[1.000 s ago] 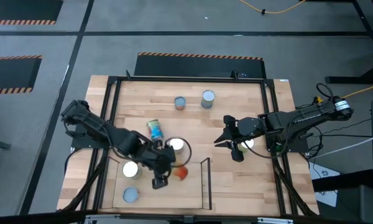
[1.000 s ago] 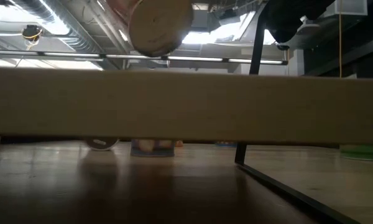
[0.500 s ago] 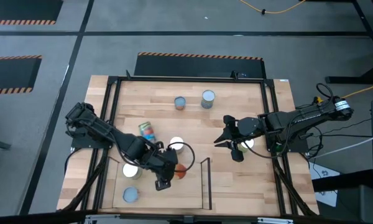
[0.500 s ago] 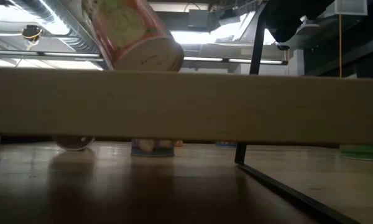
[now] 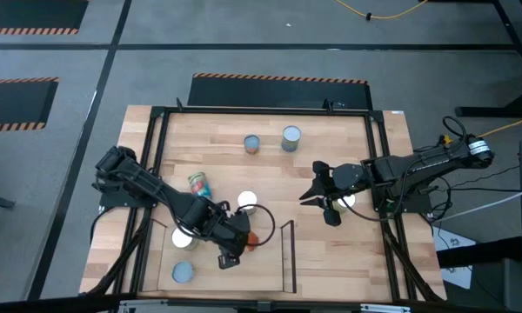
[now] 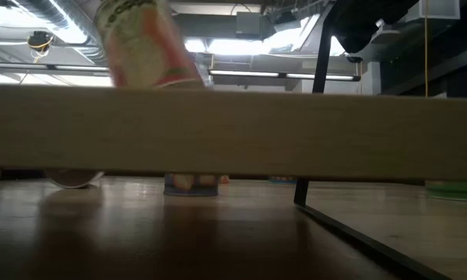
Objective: Pick and place cans onto a shelf
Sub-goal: Put the canned pineapple on the shelf
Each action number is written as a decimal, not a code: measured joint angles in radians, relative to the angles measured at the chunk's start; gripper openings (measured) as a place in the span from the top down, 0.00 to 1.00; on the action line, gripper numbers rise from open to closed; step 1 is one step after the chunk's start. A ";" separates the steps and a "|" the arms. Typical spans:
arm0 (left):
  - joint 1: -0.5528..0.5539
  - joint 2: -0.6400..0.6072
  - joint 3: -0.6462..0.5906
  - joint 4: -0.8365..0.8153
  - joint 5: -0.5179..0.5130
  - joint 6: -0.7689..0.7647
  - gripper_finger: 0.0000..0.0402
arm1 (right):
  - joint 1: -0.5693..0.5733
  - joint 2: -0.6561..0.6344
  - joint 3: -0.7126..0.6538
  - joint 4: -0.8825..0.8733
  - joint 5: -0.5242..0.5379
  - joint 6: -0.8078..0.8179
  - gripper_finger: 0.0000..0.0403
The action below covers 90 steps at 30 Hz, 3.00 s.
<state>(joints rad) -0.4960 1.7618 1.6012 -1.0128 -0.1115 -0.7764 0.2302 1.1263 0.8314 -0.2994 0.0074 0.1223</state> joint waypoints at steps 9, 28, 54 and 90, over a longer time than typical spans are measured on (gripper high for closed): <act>-0.002 0.015 -0.001 -0.018 0.016 0.001 1.00 | 0.000 0.000 0.000 0.001 0.000 0.000 0.82; -0.002 0.013 0.006 -0.044 0.017 0.001 1.00 | 0.000 0.000 0.000 0.002 0.000 0.000 0.82; 0.001 0.010 0.064 -0.113 0.072 -0.026 1.00 | 0.000 0.000 0.000 0.003 0.000 -0.001 0.82; -0.017 0.012 0.064 -0.190 0.078 -0.034 0.99 | 0.000 0.000 0.000 0.002 0.000 -0.004 0.82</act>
<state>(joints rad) -0.5125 1.7737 1.6653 -1.2030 -0.0338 -0.8099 0.2304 1.1263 0.8314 -0.2970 0.0074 0.1181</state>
